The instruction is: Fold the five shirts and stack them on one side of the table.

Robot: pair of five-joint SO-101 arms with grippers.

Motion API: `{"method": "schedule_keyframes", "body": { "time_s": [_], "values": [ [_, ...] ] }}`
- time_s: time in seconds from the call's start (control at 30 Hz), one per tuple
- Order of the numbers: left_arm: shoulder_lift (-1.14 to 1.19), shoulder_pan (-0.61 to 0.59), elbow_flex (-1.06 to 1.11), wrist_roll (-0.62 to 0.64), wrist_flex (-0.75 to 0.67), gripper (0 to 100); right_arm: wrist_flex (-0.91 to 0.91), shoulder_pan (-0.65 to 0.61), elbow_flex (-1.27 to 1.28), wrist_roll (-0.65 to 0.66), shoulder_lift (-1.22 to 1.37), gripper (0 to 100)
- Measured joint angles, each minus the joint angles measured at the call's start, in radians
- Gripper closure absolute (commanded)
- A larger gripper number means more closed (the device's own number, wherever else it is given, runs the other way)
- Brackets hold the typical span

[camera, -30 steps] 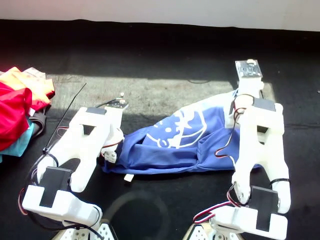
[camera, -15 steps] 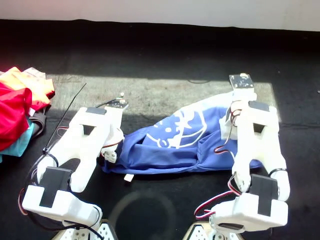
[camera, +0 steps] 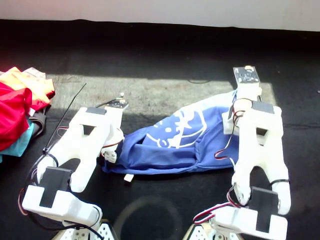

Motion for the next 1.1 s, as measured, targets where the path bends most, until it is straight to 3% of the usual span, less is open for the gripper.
{"method": "schedule_keyframes", "body": {
  "time_s": [0.27,0.43,0.67,0.9,1.1],
  "values": [
    [0.0,0.0,0.0,0.0,0.0,99,0.221,0.0,0.032,0.017,-0.176,99.3],
    [0.0,0.0,0.0,0.0,0.0,99,0.292,0.003,0.224,0.107,-0.351,99.3],
    [0.0,0.0,0.0,0.0,0.0,99,0.295,0.135,0.531,0.324,-0.651,99.3],
    [0.0,0.0,0.0,0.0,0.0,99,0.315,0.206,0.626,0.47,-0.872,99.1],
    [0.0,0.0,0.0,0.0,0.0,99,0.379,0.256,0.598,0.442,-0.945,84.6]
  ]
}}
